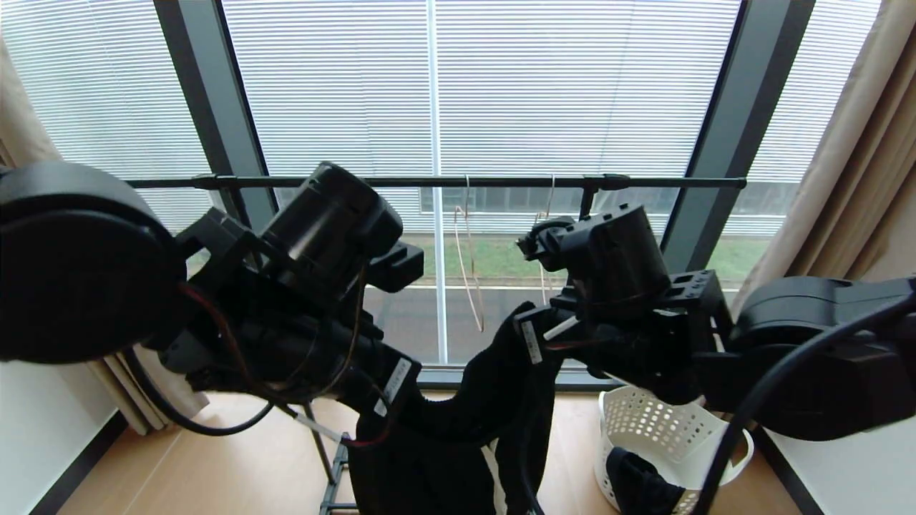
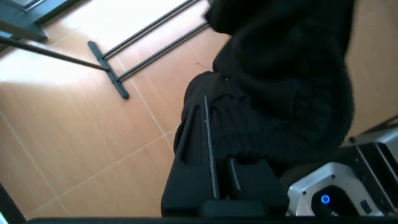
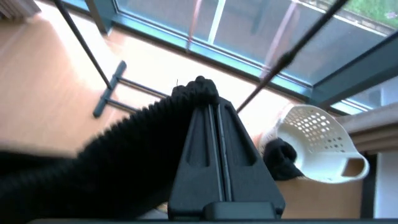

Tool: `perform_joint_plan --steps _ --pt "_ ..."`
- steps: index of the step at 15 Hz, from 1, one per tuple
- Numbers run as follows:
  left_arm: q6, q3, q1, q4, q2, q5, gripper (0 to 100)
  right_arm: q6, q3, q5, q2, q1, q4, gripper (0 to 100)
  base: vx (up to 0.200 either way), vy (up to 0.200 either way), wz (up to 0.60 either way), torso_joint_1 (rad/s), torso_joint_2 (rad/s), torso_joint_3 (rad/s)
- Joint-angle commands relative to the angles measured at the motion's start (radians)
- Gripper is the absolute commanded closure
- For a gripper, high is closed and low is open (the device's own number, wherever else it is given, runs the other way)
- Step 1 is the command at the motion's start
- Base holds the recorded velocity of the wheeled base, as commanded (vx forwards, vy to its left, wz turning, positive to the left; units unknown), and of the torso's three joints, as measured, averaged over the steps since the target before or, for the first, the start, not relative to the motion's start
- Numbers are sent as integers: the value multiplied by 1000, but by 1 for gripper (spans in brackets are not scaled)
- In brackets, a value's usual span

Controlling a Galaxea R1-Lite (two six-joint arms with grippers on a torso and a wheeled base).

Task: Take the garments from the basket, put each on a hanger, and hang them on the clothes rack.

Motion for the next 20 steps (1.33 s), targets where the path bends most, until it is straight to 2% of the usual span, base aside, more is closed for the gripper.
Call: perform_joint_plan --steps 1,3,5,7,10,12,15,17,18,20 --pt "-14 98 -84 -29 -38 0 100 4 -126 -2 135 7 -7 100 0 0 0 0 0 0" --pt "-79 108 -145 -43 -36 -3 100 4 -198 -2 177 7 -4 100 0 0 0 0 0 0" --pt "-129 105 -205 -80 -35 -63 100 10 -300 -4 244 7 4 100 0 0 0 0 0 0" --pt "-166 105 -216 -96 -36 -106 100 19 -353 -4 286 7 4 100 0 0 0 0 0 0" --pt "-198 108 -218 -133 -35 -108 100 53 -365 -4 295 8 4 100 0 0 0 0 0 0" --pt "-198 112 -205 -133 -36 -101 100 75 -333 -4 261 5 6 100 0 0 0 0 0 0" --pt "-198 158 -133 -135 -58 -94 100 95 -204 7 143 -45 -1 100 0 0 0 0 0 0" --pt "-172 166 -15 -136 -64 -51 100 99 -93 36 31 -93 -1 100 0 0 0 0 0 0" --pt "-129 161 45 -159 -59 -16 100 99 -29 37 -21 -110 -1 100 0 0 0 0 0 0" --pt "-88 154 109 -218 -29 -9 100 99 68 41 -102 -114 -1 100 0 0 0 0 0 0"
